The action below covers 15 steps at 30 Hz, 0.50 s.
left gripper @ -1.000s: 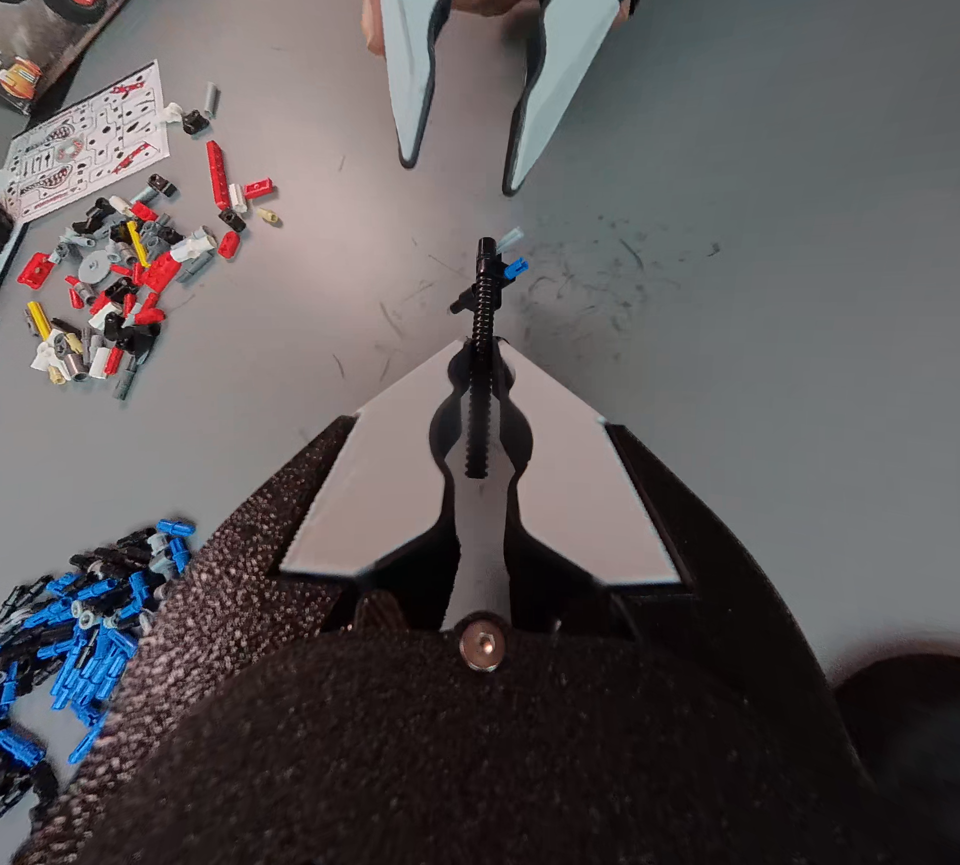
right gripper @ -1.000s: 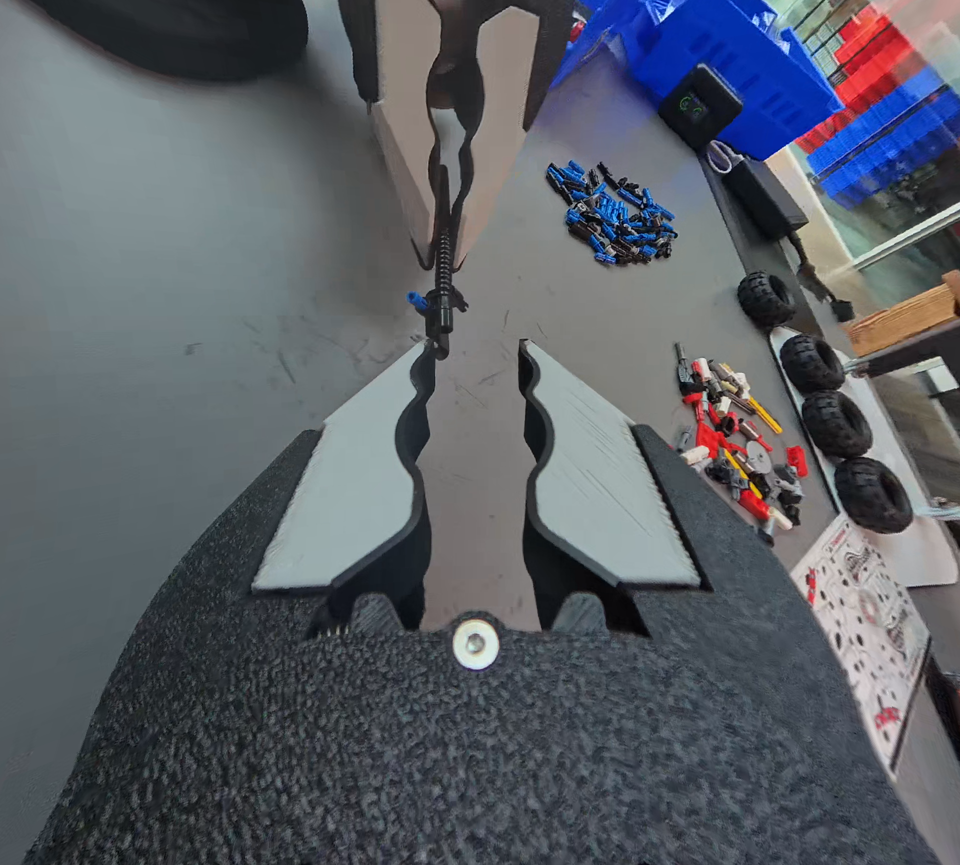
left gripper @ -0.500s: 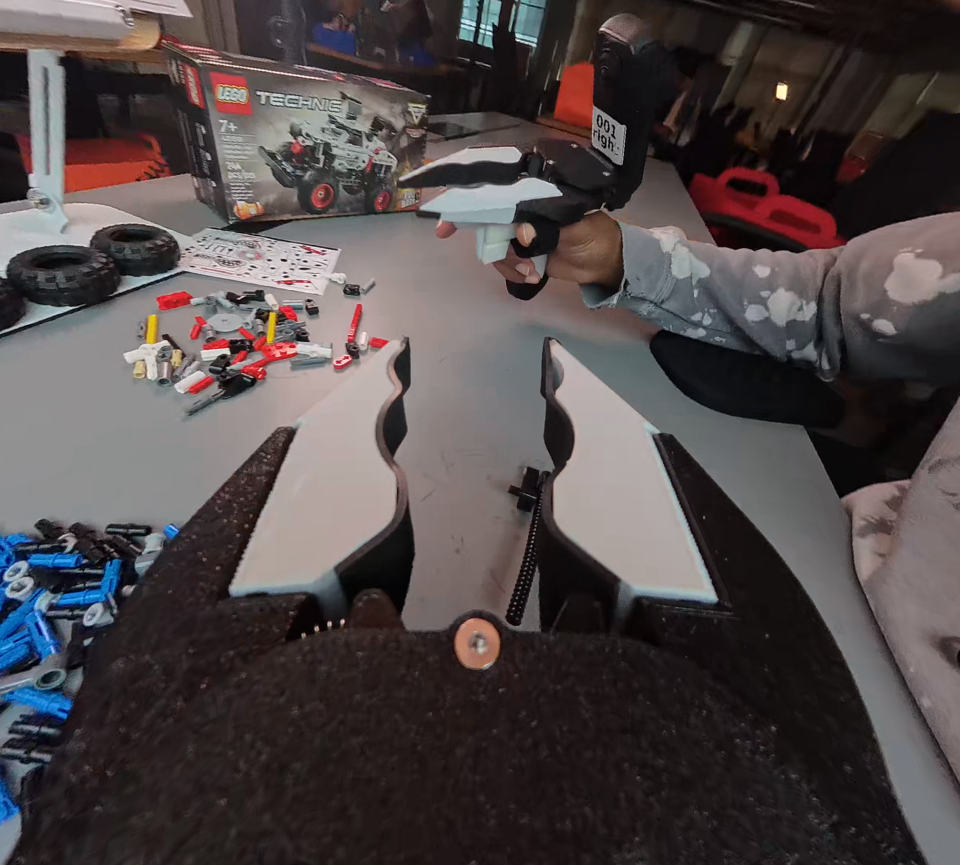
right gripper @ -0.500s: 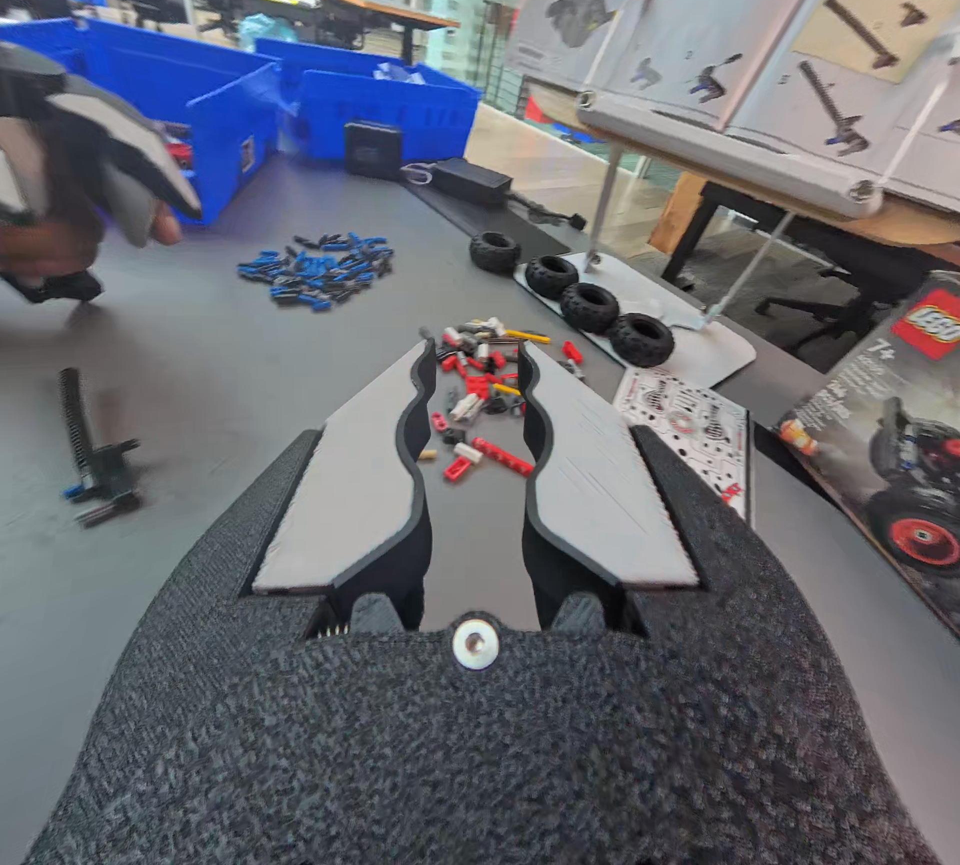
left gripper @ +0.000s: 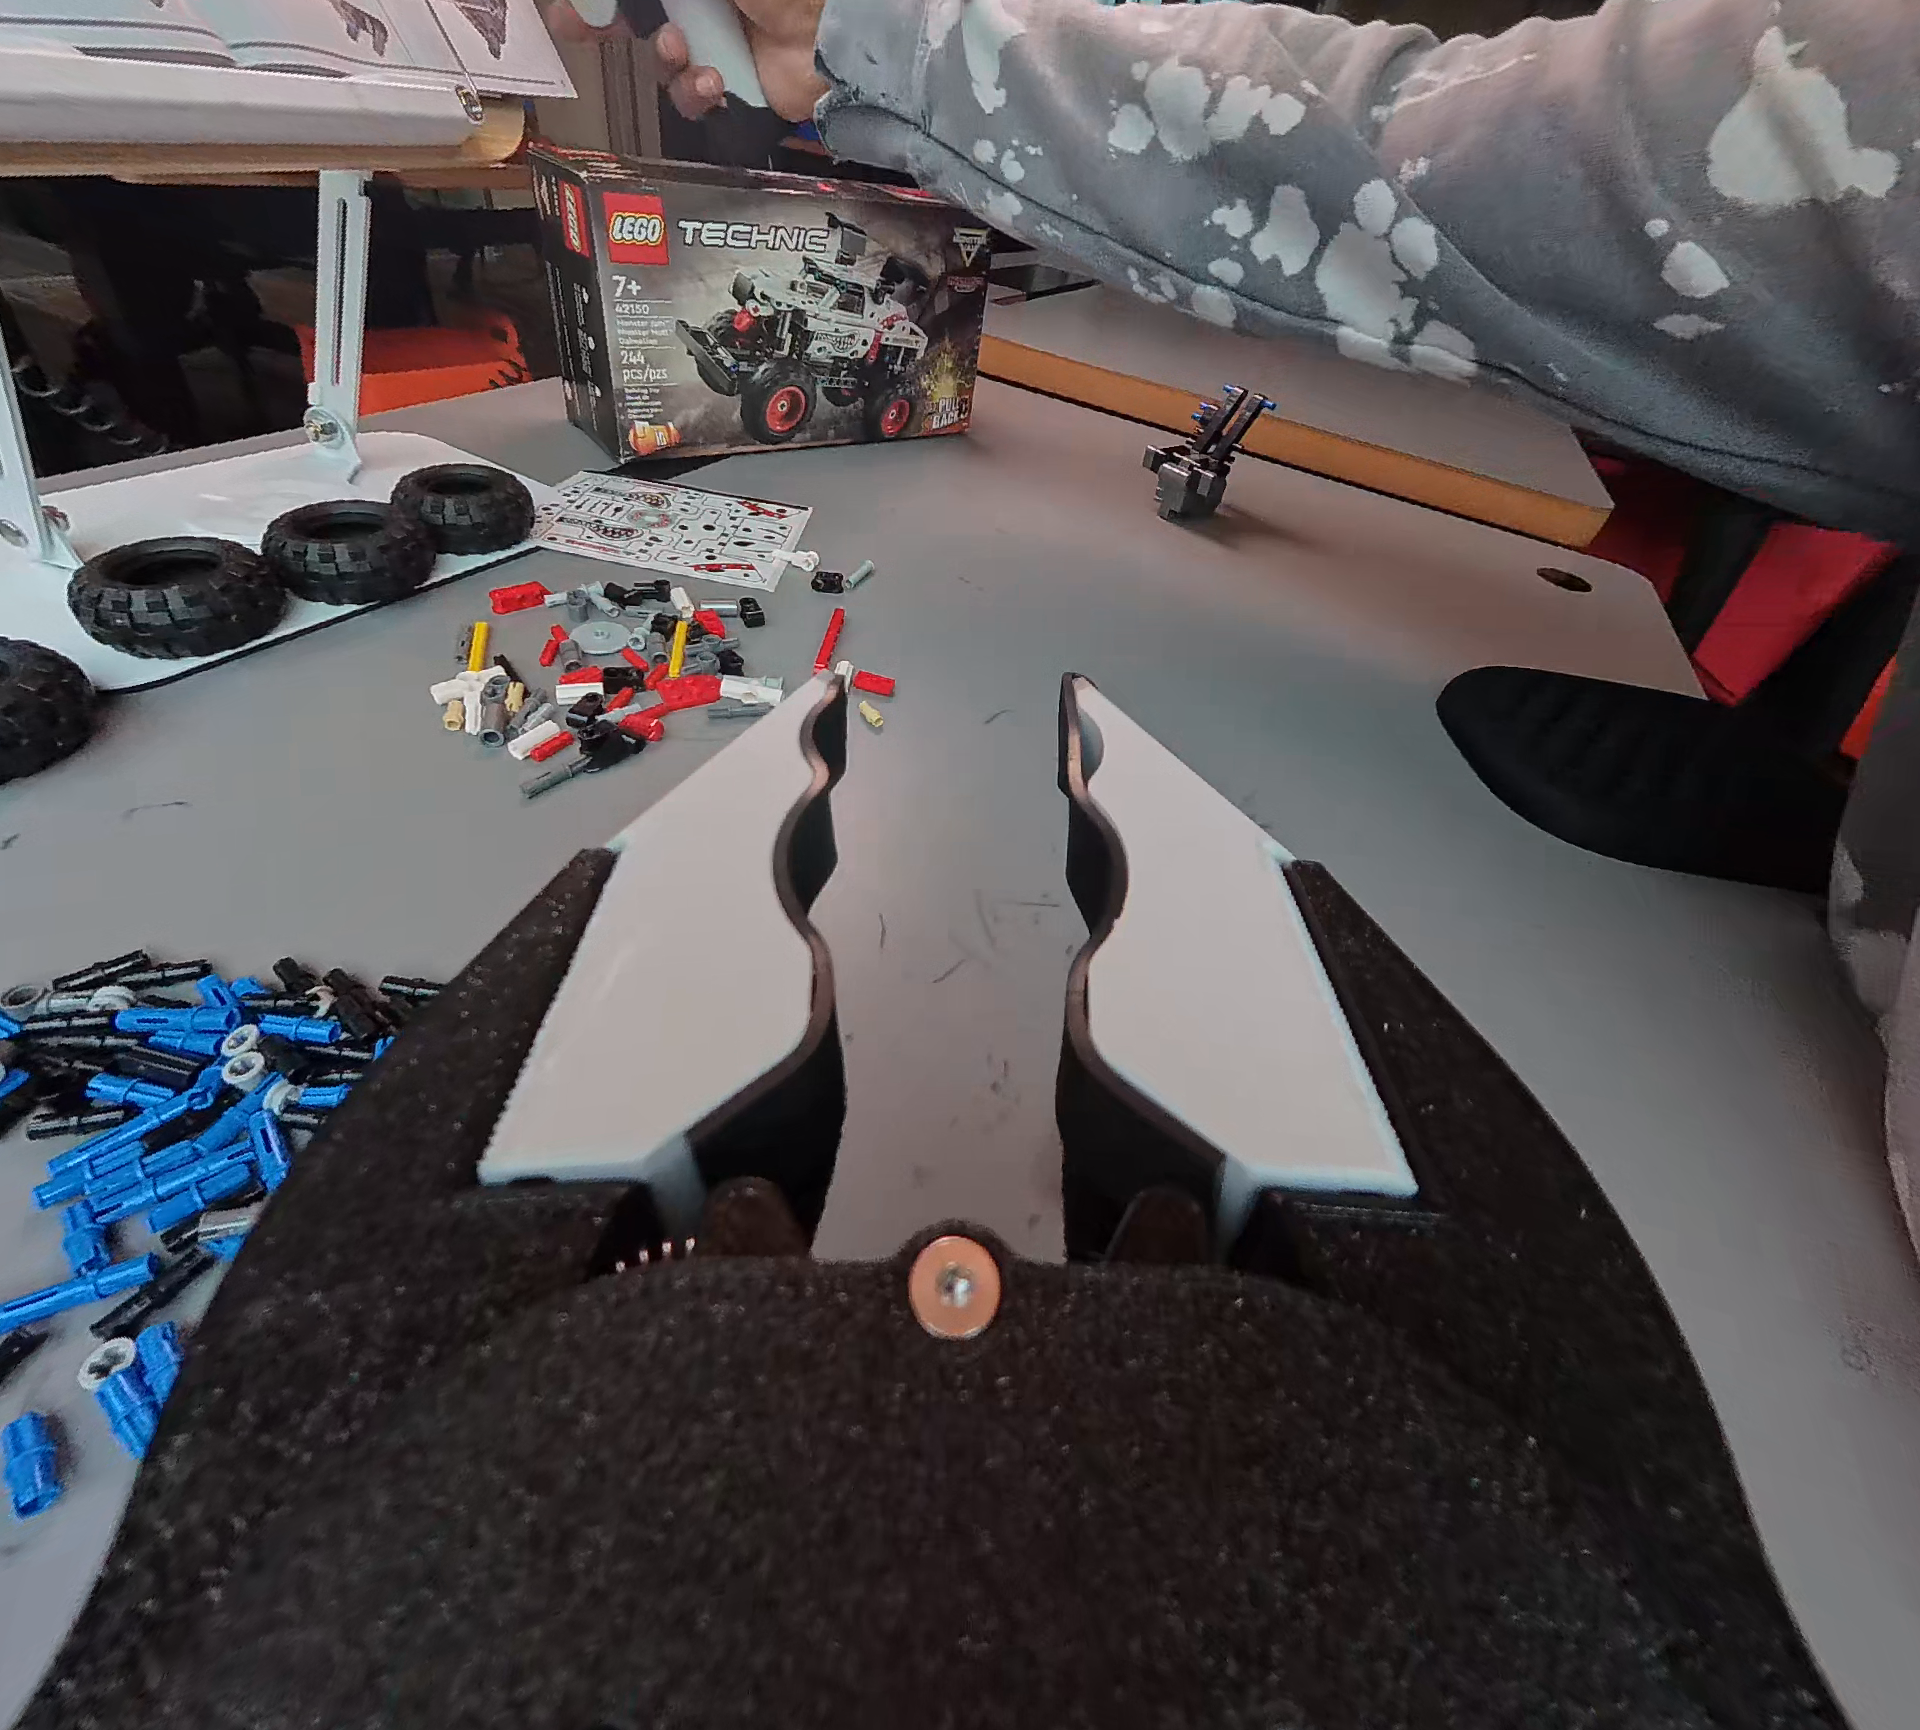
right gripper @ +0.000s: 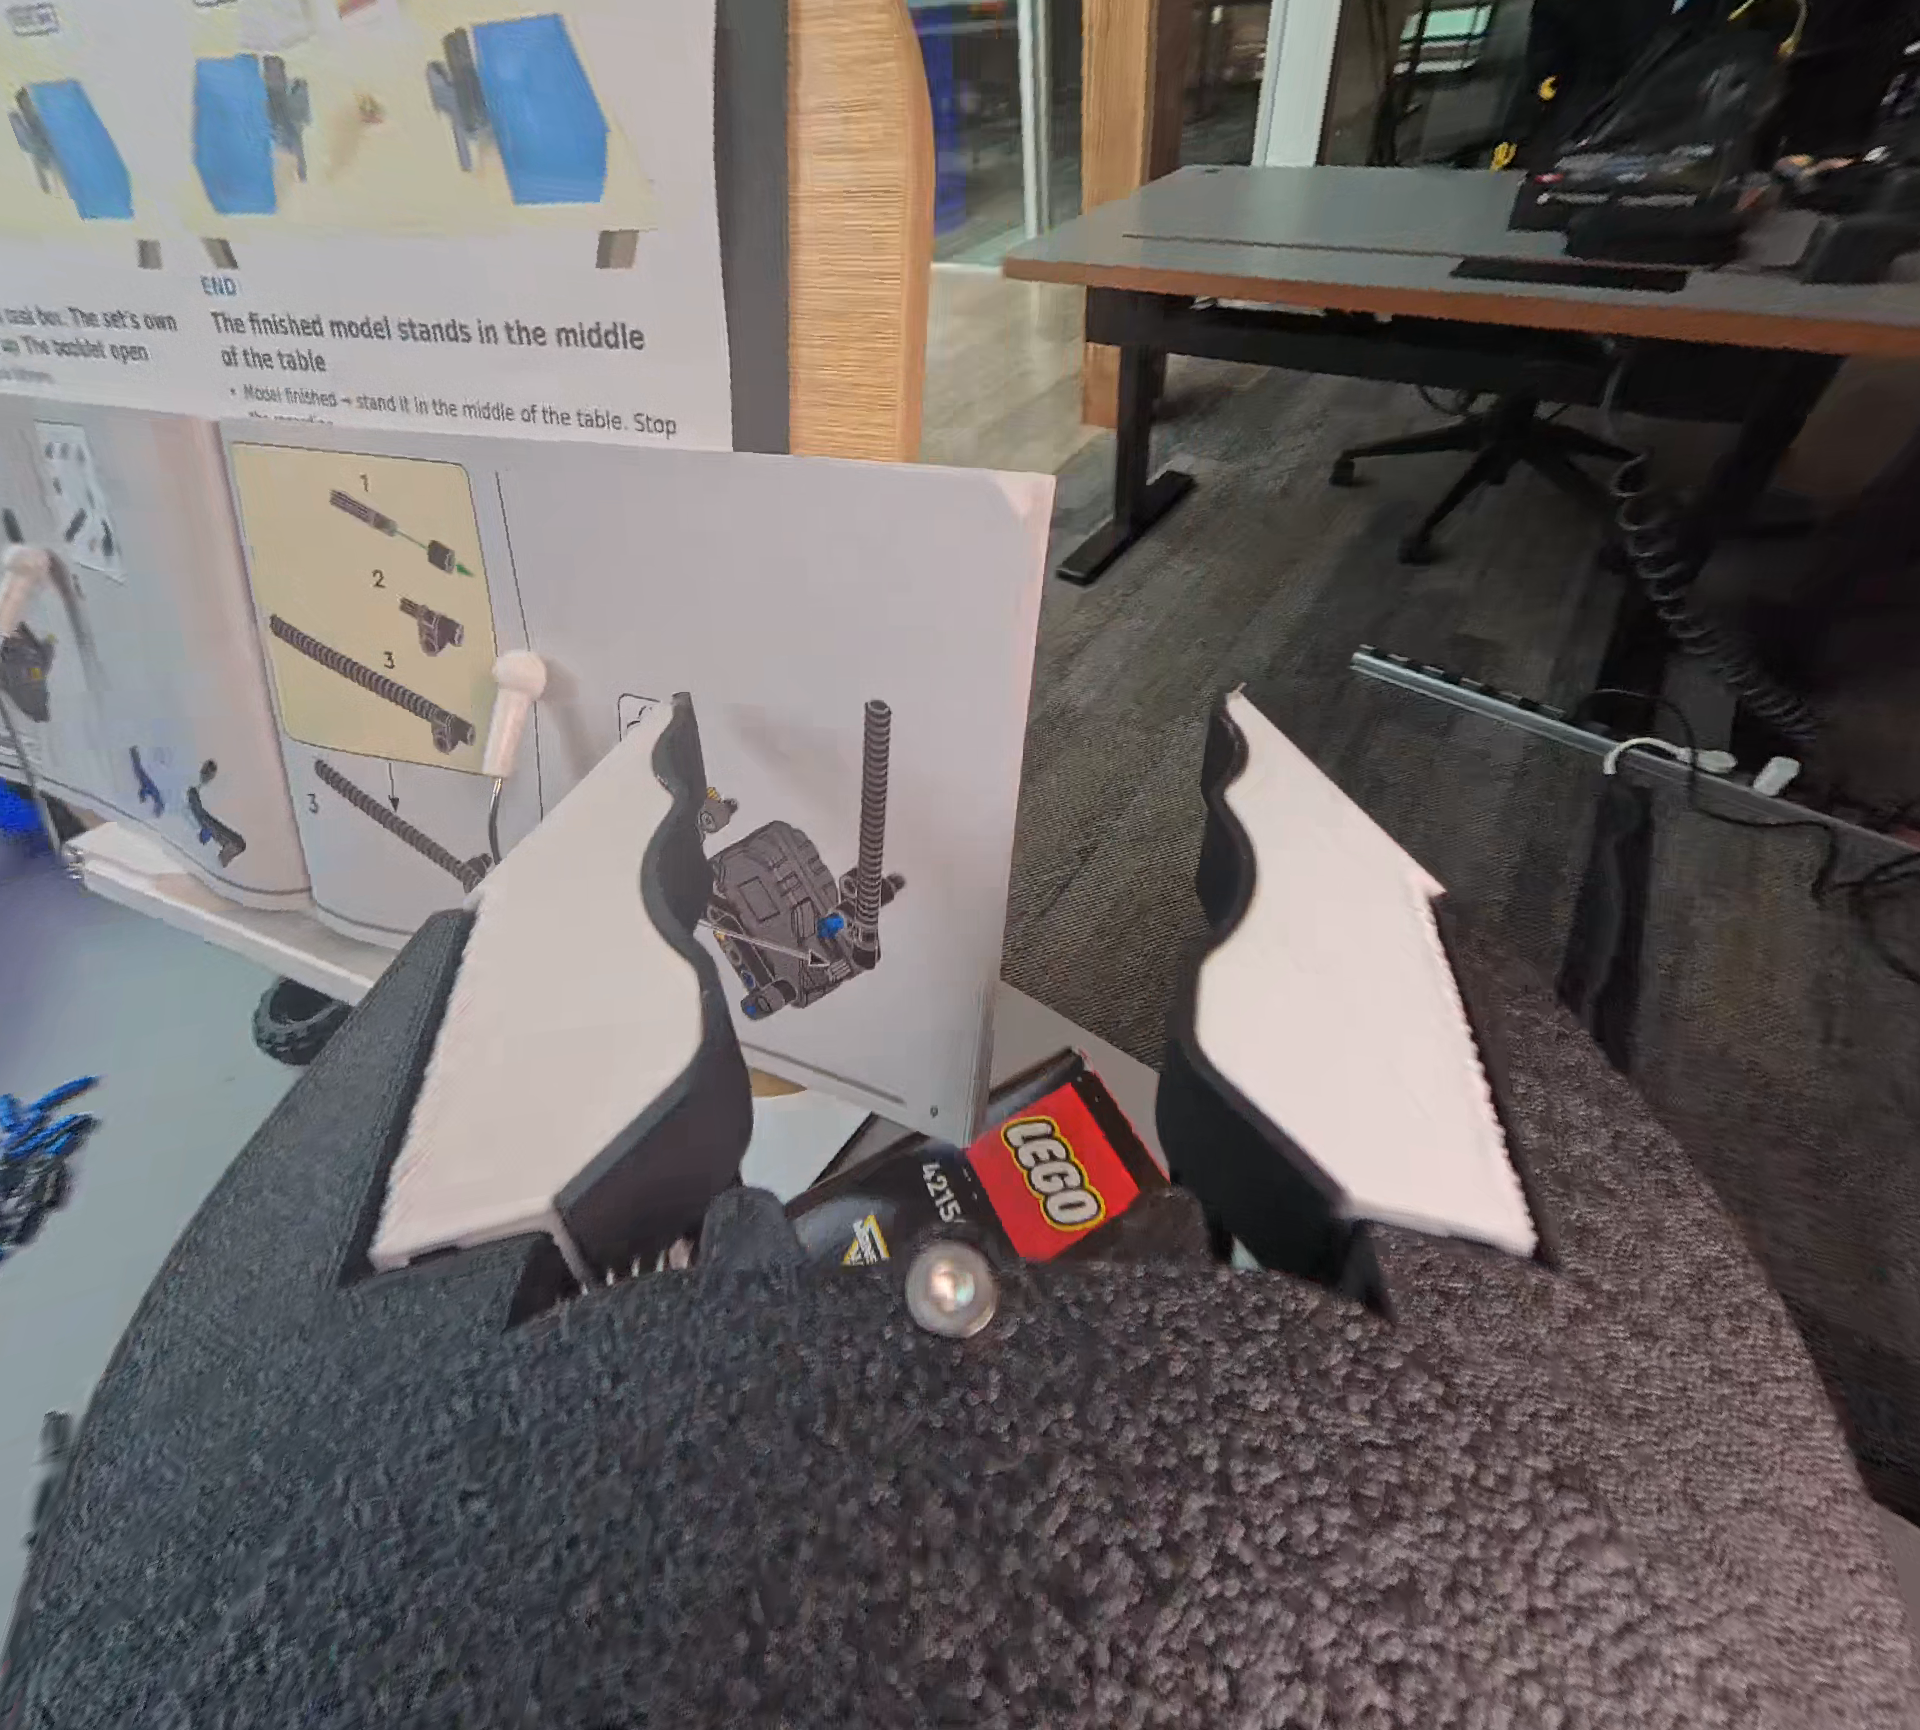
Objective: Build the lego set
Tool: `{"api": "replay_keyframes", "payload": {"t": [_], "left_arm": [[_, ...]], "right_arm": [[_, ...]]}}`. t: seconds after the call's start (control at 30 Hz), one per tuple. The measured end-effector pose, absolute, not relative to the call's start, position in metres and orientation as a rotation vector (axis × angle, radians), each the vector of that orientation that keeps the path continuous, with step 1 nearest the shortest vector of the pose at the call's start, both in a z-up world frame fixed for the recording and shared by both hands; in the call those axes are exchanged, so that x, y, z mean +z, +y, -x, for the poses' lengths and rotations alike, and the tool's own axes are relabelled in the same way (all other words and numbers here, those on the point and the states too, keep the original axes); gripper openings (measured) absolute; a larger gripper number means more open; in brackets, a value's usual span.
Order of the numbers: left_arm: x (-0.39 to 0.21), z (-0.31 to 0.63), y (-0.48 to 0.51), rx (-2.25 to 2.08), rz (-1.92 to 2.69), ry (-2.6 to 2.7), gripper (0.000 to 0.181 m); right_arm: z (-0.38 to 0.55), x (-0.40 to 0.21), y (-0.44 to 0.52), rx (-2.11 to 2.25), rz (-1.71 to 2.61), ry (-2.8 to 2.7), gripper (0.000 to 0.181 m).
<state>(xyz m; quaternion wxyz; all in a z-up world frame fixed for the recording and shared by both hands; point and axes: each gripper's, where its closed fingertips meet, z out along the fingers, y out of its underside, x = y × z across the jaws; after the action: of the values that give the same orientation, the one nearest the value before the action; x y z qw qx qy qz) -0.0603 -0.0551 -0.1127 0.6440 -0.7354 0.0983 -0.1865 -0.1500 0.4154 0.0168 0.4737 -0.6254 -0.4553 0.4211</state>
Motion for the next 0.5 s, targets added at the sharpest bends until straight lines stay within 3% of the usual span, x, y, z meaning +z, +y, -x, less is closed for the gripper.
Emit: {"api": "replay_keyframes", "payload": {"t": [0.07, 0.13, 0.5], "left_arm": [[-0.114, 0.060, -0.054, -0.441, 1.675, 0.218, 0.040], [-0.114, 0.061, -0.054, -0.453, 1.677, 0.209, 0.040], [-0.116, 0.051, -0.055, -0.449, 1.692, 0.263, 0.039]], "right_arm": [[0.166, 0.006, 0.399, 1.216, 1.576, -1.233, 0.078], [0.172, 0.005, 0.378, 1.313, 1.535, -1.307, 0.052], [0.136, 0.004, 0.355, 1.126, 1.512, -1.262, 0.044]]}}
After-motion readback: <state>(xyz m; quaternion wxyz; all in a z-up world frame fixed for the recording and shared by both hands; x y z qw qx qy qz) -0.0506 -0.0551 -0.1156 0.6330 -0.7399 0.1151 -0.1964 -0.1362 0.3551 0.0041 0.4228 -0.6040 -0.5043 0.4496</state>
